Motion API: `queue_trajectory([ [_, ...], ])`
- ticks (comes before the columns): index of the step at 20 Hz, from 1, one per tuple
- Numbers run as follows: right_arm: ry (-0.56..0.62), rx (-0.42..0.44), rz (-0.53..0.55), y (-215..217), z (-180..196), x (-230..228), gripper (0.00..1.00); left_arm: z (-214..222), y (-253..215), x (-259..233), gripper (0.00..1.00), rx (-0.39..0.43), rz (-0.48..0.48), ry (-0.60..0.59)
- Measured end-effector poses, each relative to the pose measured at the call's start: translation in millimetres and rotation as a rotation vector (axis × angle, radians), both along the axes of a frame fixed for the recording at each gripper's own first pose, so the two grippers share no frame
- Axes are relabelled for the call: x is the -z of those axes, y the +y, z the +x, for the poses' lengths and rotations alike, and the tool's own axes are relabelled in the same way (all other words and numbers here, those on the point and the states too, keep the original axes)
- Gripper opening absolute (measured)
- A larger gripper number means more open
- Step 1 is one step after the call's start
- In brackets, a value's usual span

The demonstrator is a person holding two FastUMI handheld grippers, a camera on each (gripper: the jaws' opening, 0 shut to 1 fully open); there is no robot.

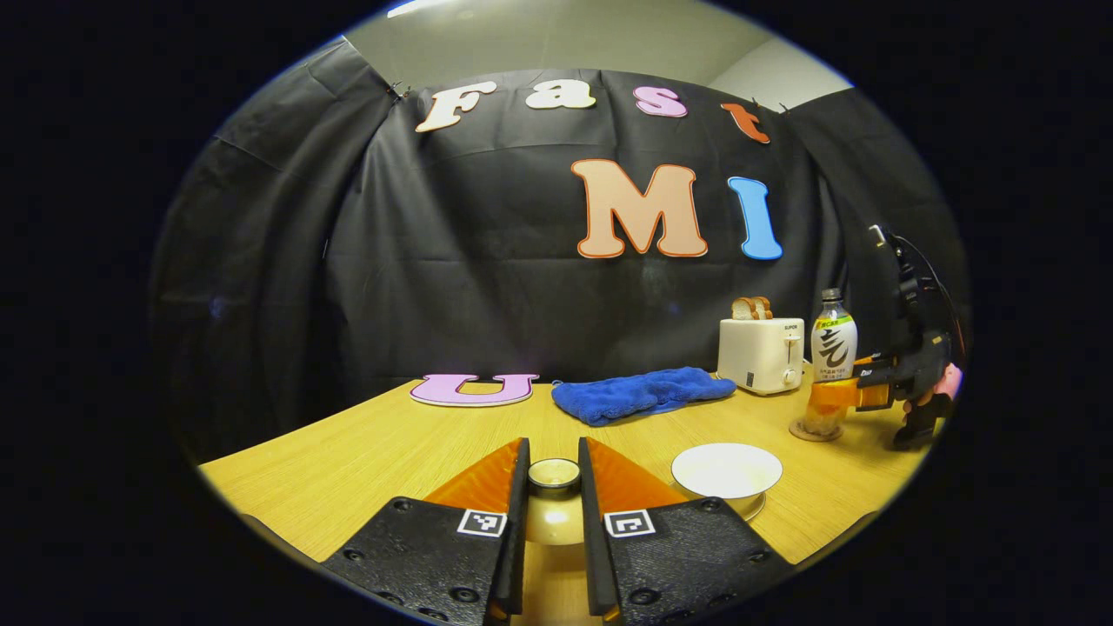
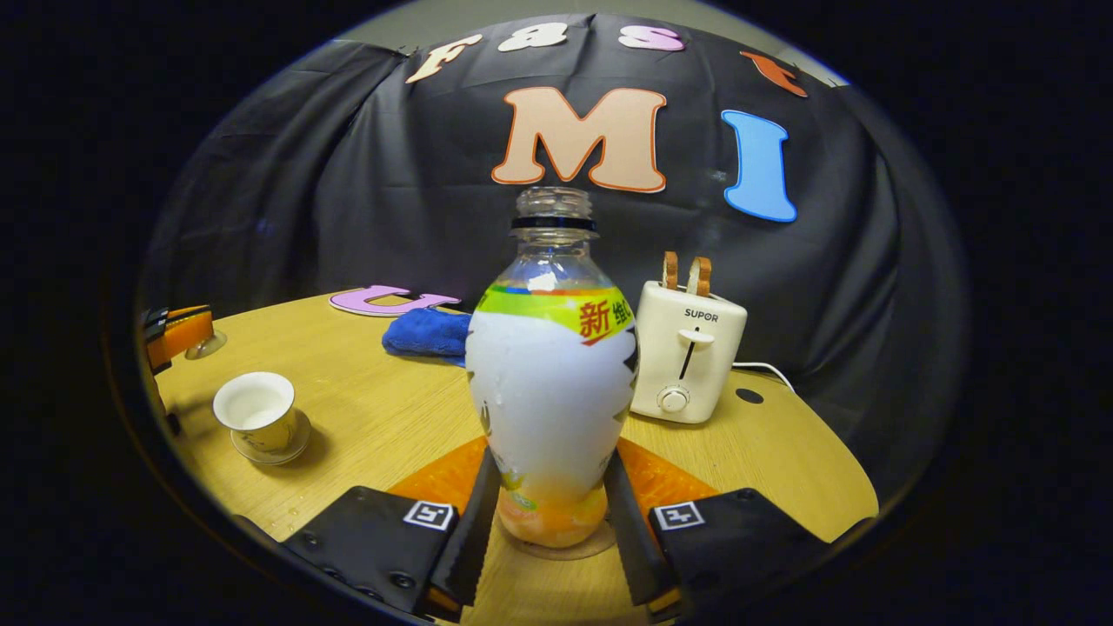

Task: Open the teacup lid with one hand, grasp the water bottle and pour water into the teacup with the other hand; after pouring, place the water bottle on the coaster and then close the teacup lid.

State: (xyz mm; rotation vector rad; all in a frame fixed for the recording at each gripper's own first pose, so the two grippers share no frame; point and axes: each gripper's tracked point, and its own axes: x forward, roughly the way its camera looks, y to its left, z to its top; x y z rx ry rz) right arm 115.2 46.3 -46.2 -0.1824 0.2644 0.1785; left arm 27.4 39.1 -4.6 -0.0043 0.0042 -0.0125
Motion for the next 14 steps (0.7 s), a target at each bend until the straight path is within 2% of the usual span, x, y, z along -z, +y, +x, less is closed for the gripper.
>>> queue_trajectory([
  [6, -0.005, -0.001, 0.027, -3, -4, -2, 0.75, -1, 0, 0, 0.26, 0.0, 0.0, -0.001],
  [7, -0.014, -0.004, 0.026, -3, -4, -4, 0.7, -1, 0, 0, 0.26, 0.0, 0.0, -0.001],
  [8, -0.021, -0.006, 0.027, -2, -6, -6, 0.7, -1, 0, 0, 0.27, 0.0, 0.0, -0.001],
  [9, -0.023, -0.01, 0.028, -2, -6, -6, 0.76, -1, 0, 0, 0.27, 0.0, 0.0, -0.002],
  [10, -0.022, -0.015, 0.033, -1, -7, -7, 0.86, -1, 0, 0, 0.27, 0.0, 0.0, -0.001],
  [11, -0.021, -0.016, 0.038, -1, -8, -5, 0.87, -1, 0, 0, 0.27, 0.0, 0.0, -0.002],
  [12, -0.022, -0.016, 0.038, -1, -8, -4, 0.79, -1, 0, 0, 0.26, 0.0, 0.0, -0.001],
  [13, -0.022, -0.015, 0.038, -2, -11, -4, 0.79, -1, 0, 0, 0.26, 0.0, 0.0, -0.002],
  [14, -0.022, -0.017, 0.043, -2, -11, -2, 0.92, -1, 0, 0, 0.26, 0.0, 0.0, -0.002],
])
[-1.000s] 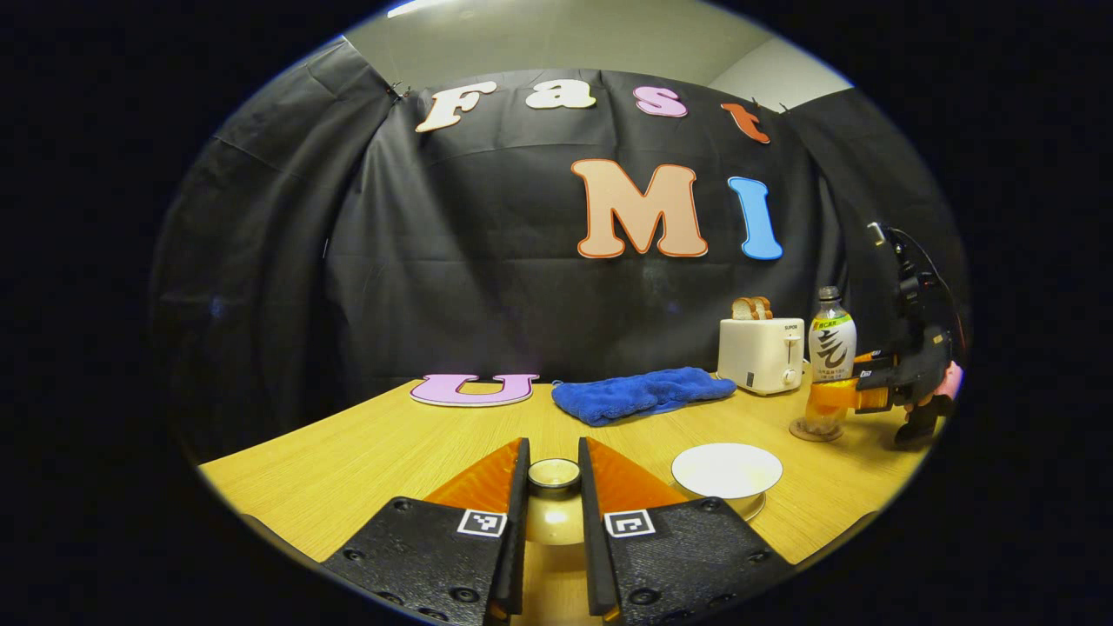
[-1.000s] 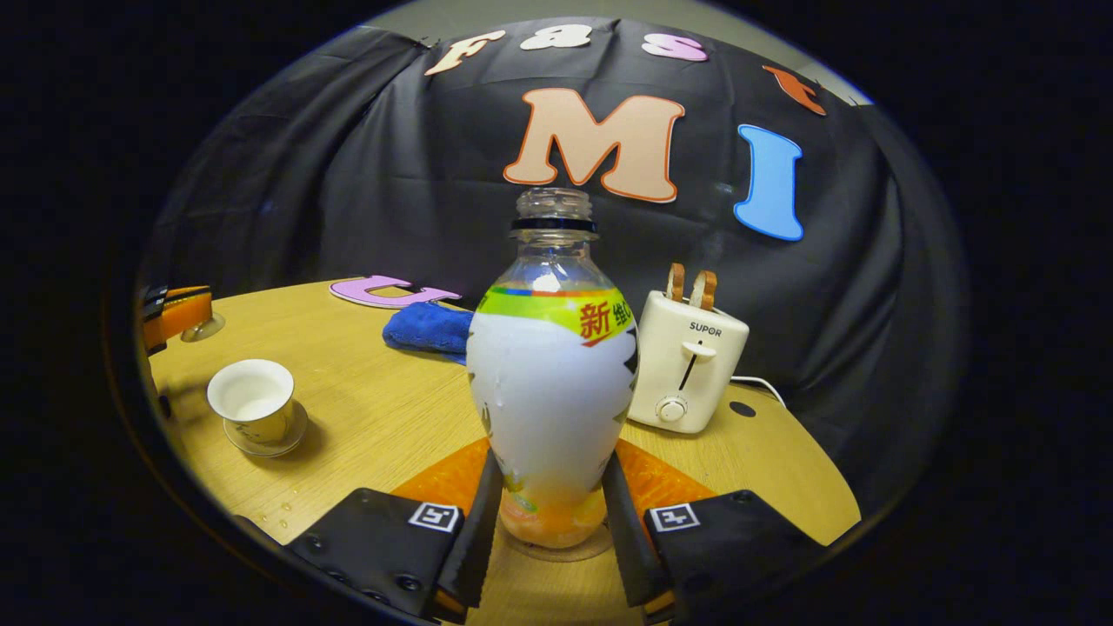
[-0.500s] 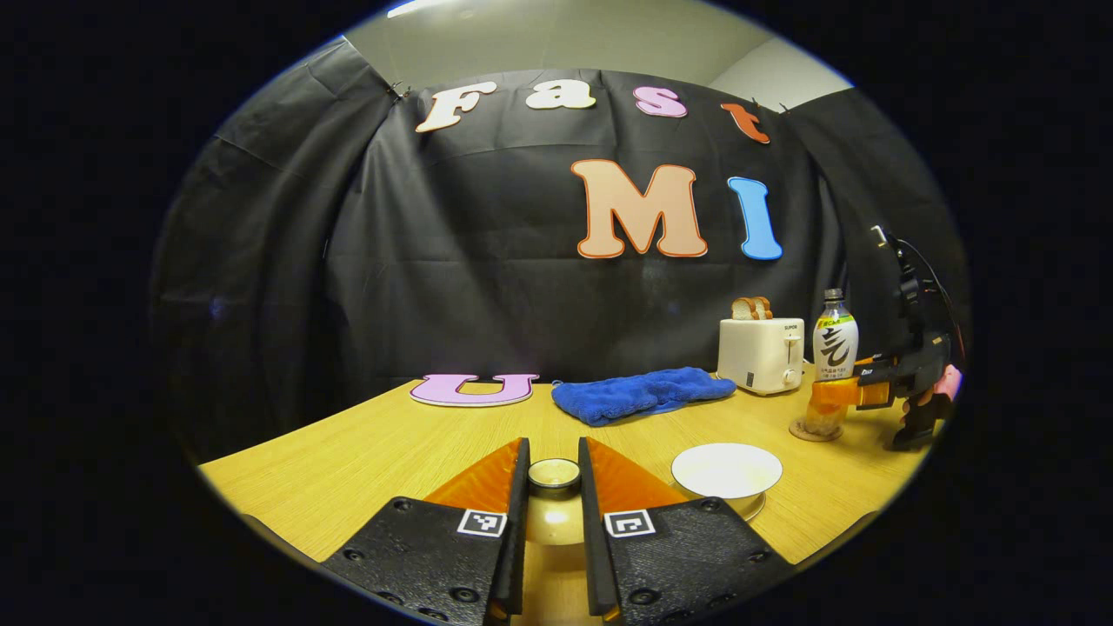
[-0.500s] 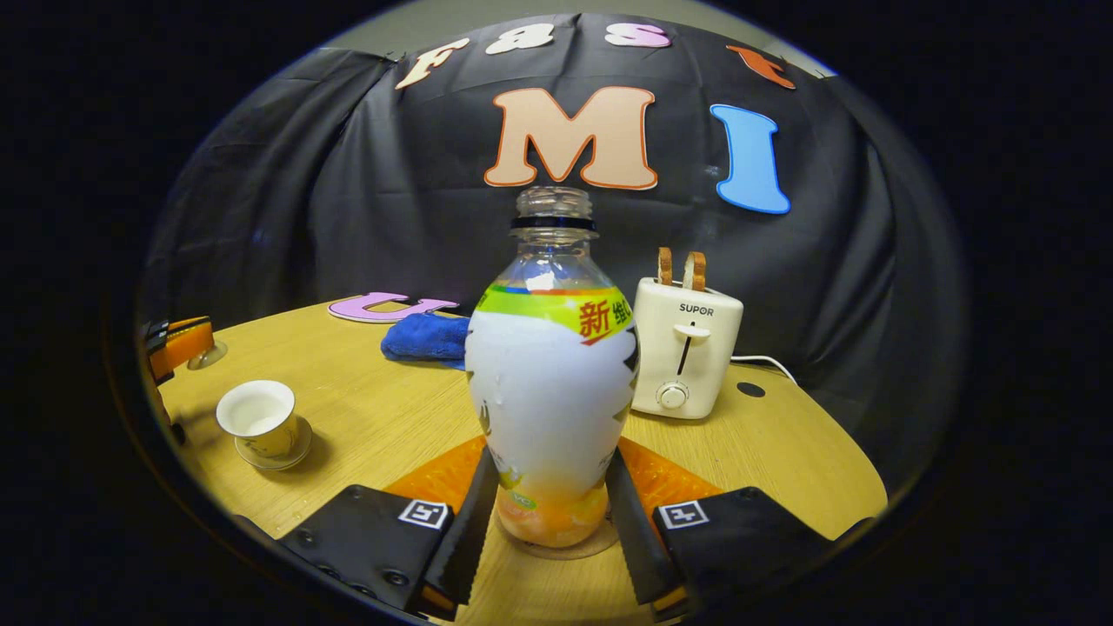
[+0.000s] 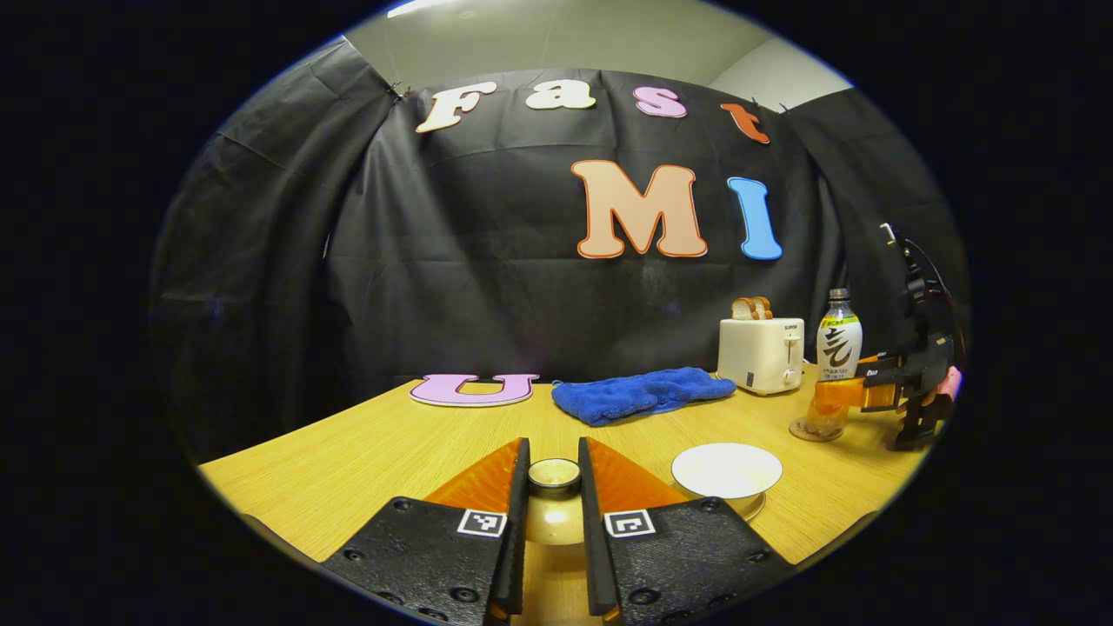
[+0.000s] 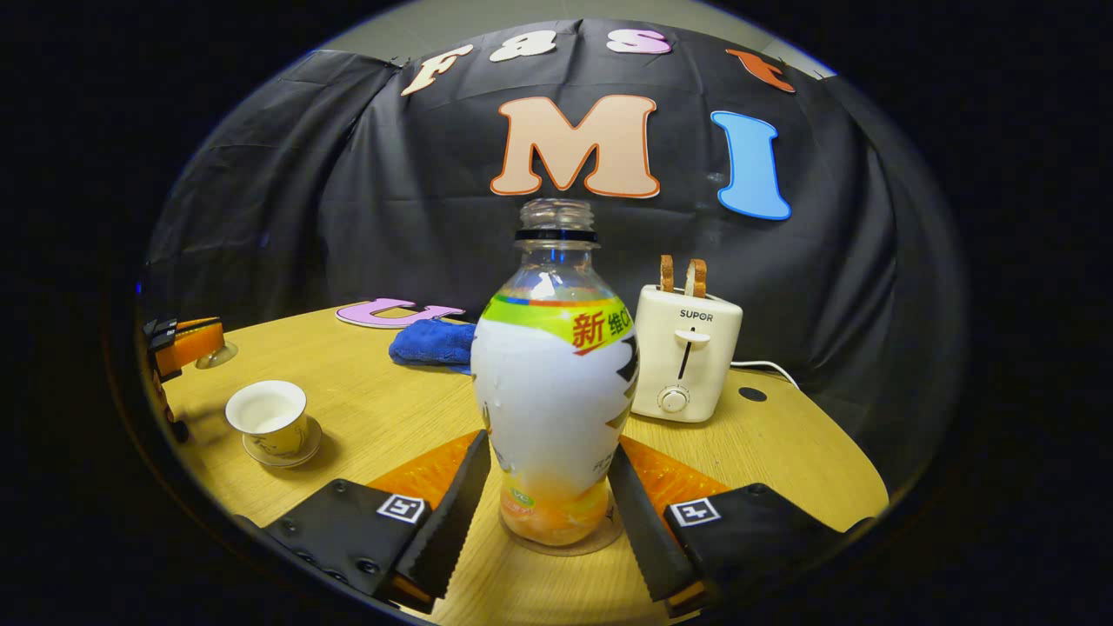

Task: Open the teacup lid with one hand, grasp the water bottle and pour water into the teacup with the other hand; after pouring, place the water bottle on the coaster and then close the teacup lid.

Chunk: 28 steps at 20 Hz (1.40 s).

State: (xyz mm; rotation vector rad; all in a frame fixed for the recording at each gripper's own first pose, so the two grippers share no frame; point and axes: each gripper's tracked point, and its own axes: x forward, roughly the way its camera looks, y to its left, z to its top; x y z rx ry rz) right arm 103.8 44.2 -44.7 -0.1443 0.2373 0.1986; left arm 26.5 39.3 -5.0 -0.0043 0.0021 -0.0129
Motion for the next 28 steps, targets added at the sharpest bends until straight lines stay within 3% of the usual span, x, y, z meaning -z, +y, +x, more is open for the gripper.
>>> queue_trajectory([
  [1, 0.002, 0.002, 0.006, -1, -2, 2, 0.82, 0, 0, 0, 0.27, 0.0, 0.0, 0.0],
  [3, 0.008, 0.0, 0.02, -4, -5, 6, 0.87, 0, 0, 0, 0.27, 0.0, 0.0, 0.0],
  [4, 0.012, 0.003, 0.025, -5, -6, 8, 0.97, 0, 0, 0, 0.27, 0.0, 0.0, -0.001],
  [5, 0.014, 0.006, 0.03, -8, -7, 10, 1.0, 0, 0, 0, 0.27, 0.0, 0.0, -0.001],
  [17, -0.046, 0.003, 0.111, -14, -50, -4, 0.98, 1, 1, 0, 0.27, 0.002, 0.001, 0.0],
  [22, -0.142, 0.01, 0.1, -15, -72, -21, 0.98, 2, 0, 1, 0.27, 0.003, 0.001, 0.001],
  [28, -0.207, 0.046, 0.162, -25, -86, -33, 0.97, 2, -2, 0, 0.27, 0.01, -0.001, 0.003],
])
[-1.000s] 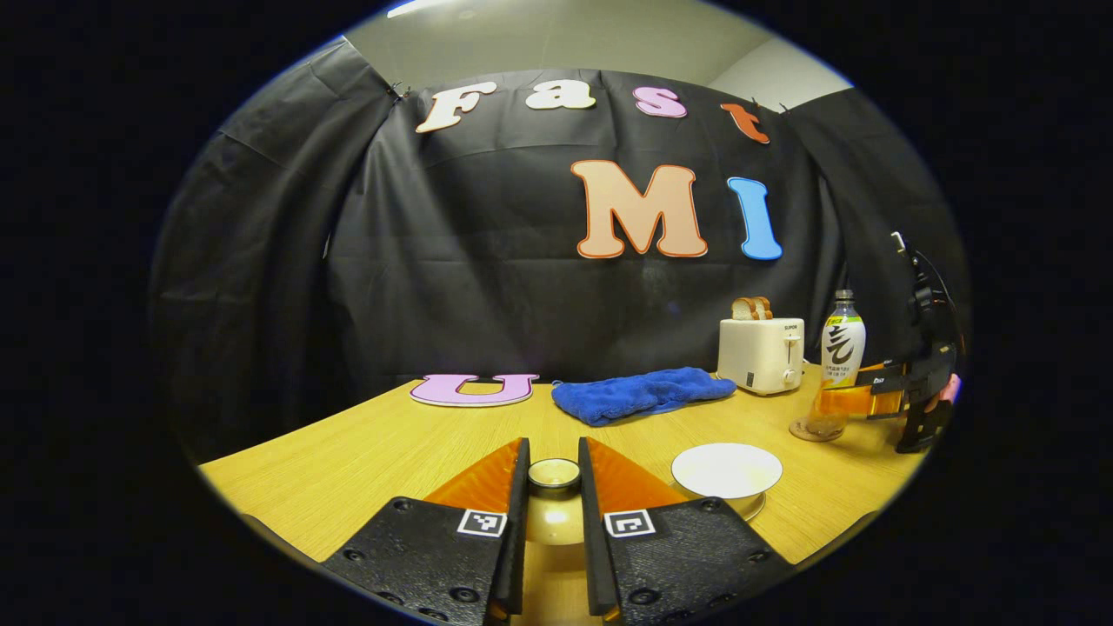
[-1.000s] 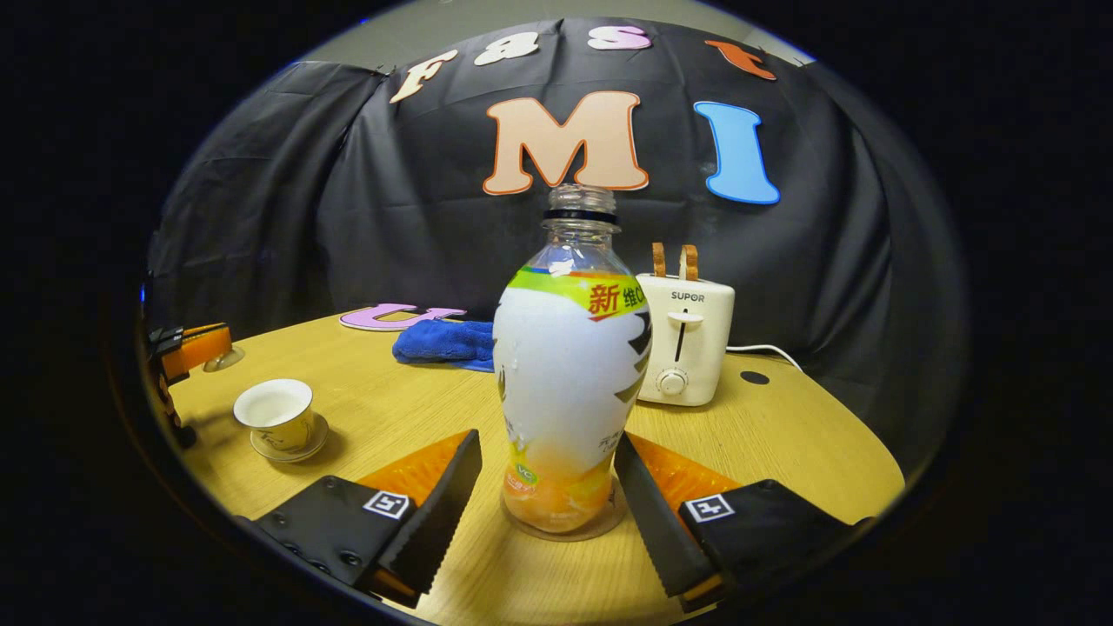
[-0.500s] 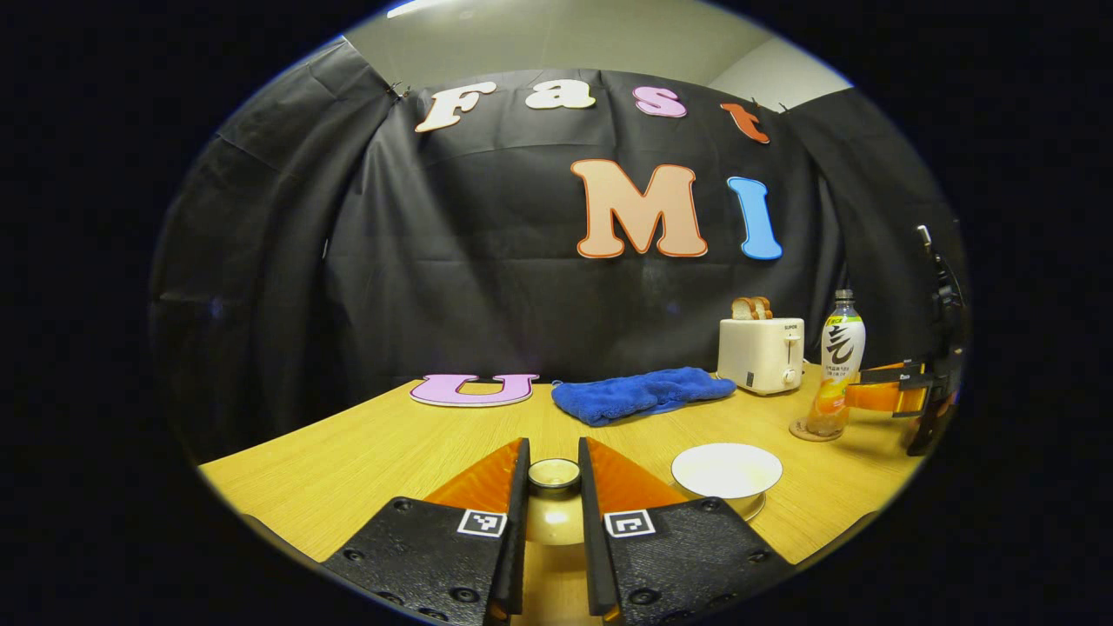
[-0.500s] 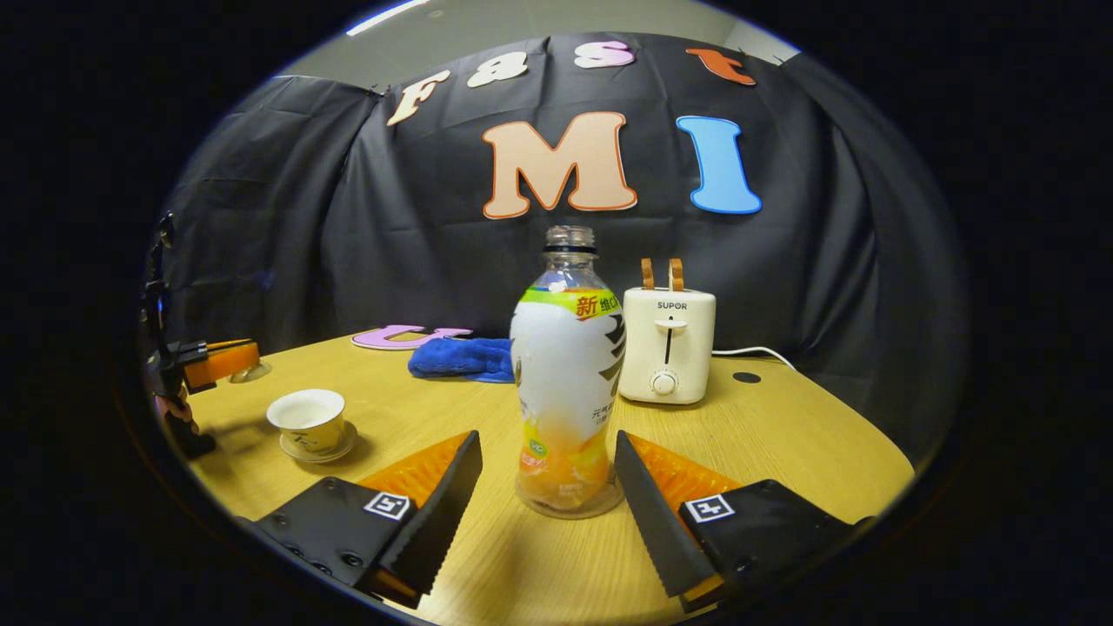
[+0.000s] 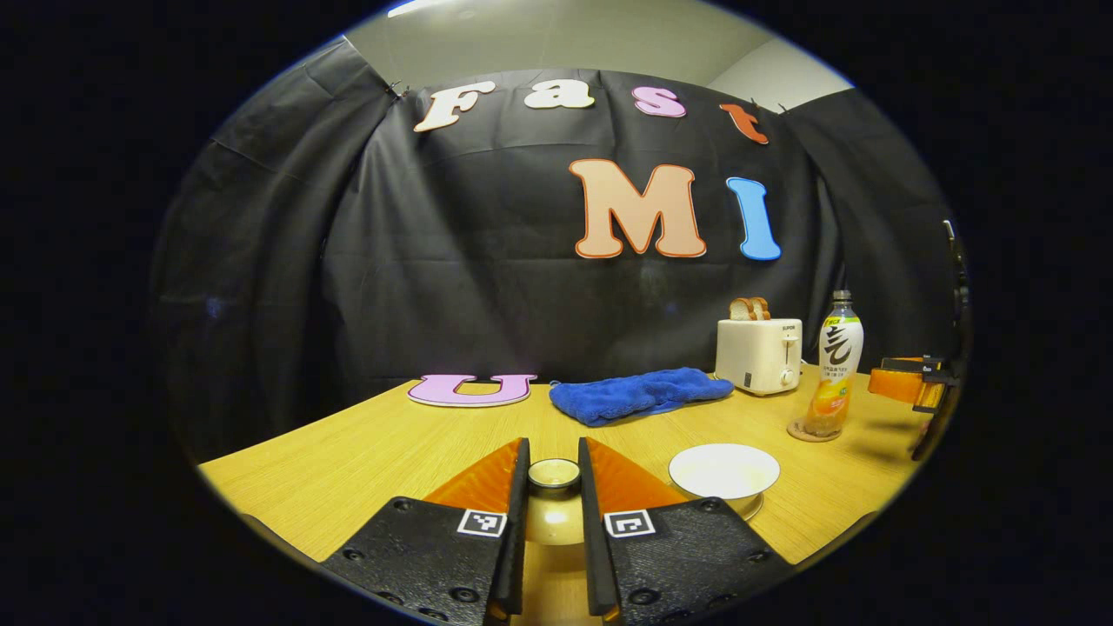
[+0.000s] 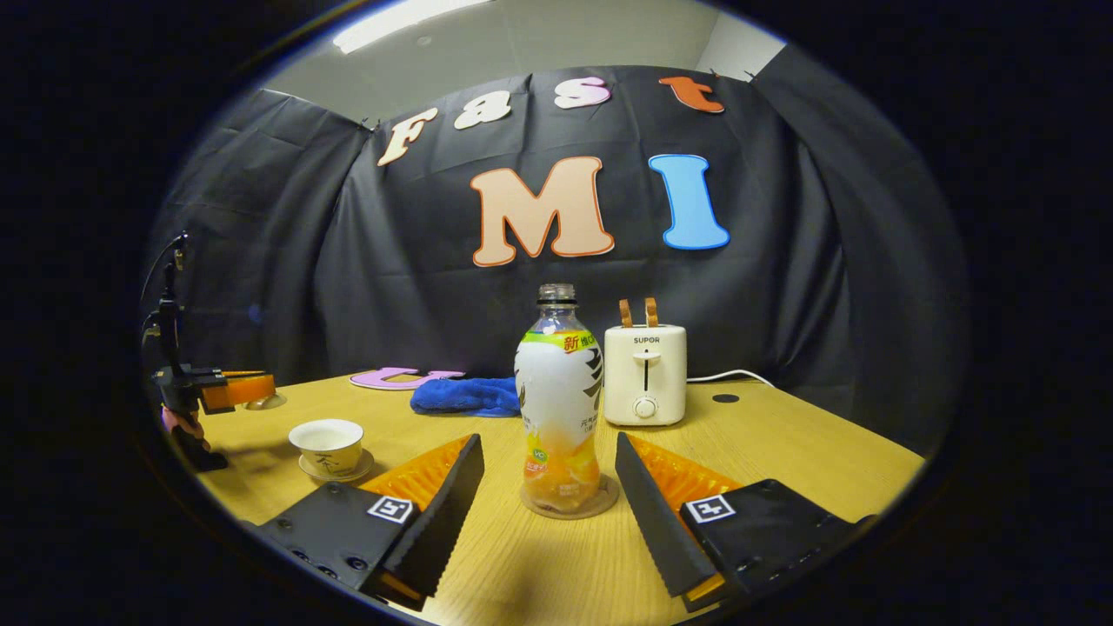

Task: Open the teacup lid with one hand, grasp the water bottle and pour water into the teacup with the other hand; after pouring, place the water bottle on the coaster and then close the teacup lid.

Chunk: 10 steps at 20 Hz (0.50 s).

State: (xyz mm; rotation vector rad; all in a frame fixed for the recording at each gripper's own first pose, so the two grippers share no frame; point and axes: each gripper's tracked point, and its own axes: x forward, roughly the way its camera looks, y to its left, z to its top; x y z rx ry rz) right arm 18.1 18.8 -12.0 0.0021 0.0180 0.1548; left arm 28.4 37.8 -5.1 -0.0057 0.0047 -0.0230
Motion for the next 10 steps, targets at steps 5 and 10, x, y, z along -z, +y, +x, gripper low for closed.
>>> queue_trajectory([
  [5, -0.005, 0.031, 0.004, -7, -7, -2, 1.0, 1, -15, -1, 0.26, 0.022, -0.004, 0.001],
  [10, -0.01, 0.13, 0.001, -27, -8, -4, 1.0, 7, -56, -2, 0.26, 0.109, -0.006, -0.003],
])
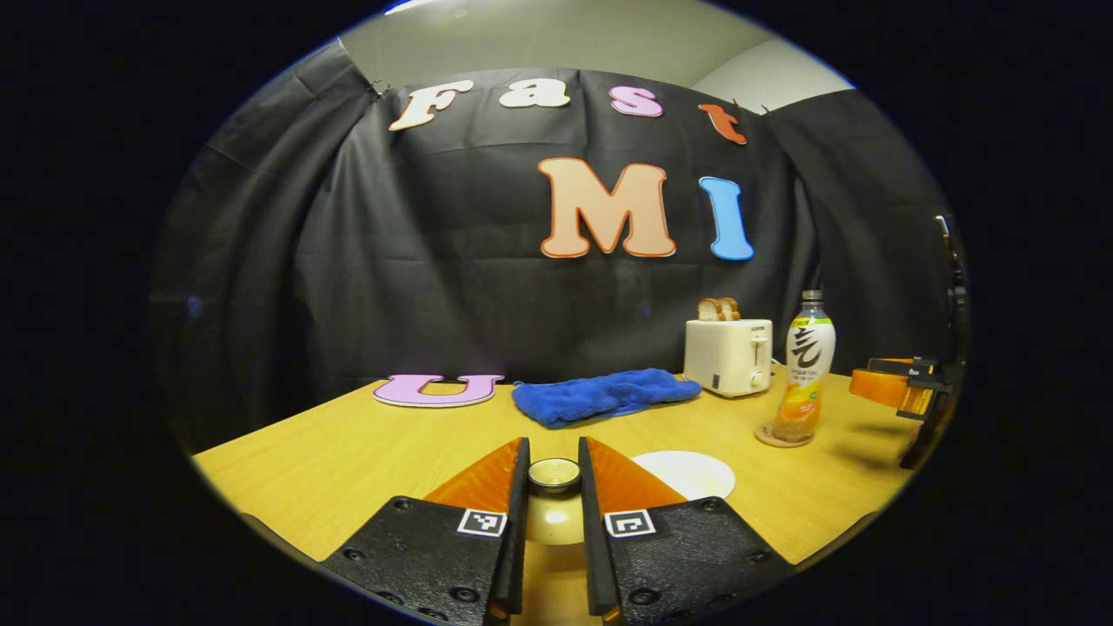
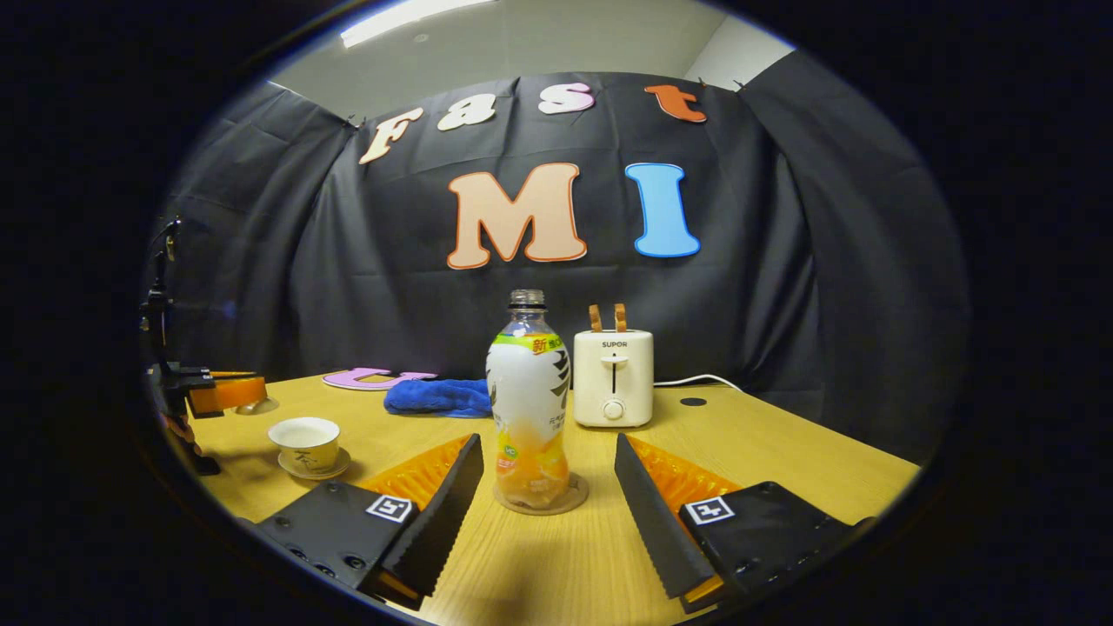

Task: Open the teacup lid with one hand, grasp the water bottle and pour water into the teacup with the other hand; after pouring, place the water bottle on the coaster and then close the teacup lid.

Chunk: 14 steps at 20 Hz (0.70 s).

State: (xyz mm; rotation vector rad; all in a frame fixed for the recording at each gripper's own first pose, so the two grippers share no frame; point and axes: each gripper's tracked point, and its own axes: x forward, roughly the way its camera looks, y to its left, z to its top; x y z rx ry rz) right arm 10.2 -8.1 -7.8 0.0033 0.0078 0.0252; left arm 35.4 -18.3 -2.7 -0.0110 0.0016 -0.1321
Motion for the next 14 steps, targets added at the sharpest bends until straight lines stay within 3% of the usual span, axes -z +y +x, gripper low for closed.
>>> queue_trajectory([
  [3, 0.0, 0.013, -0.001, -1, -1, 1, 0.96, 1, -32, 0, 0.26, 0.089, 0.001, 0.0],
  [4, 0.001, 0.013, 0.0, -1, 0, 1, 0.91, 2, -40, 0, 0.27, 0.12, 0.002, 0.0],
  [14, 0.001, 0.009, -0.001, -1, 2, 1, 1.0, 15, -69, 13, 0.26, 0.233, 0.039, 0.072],
])
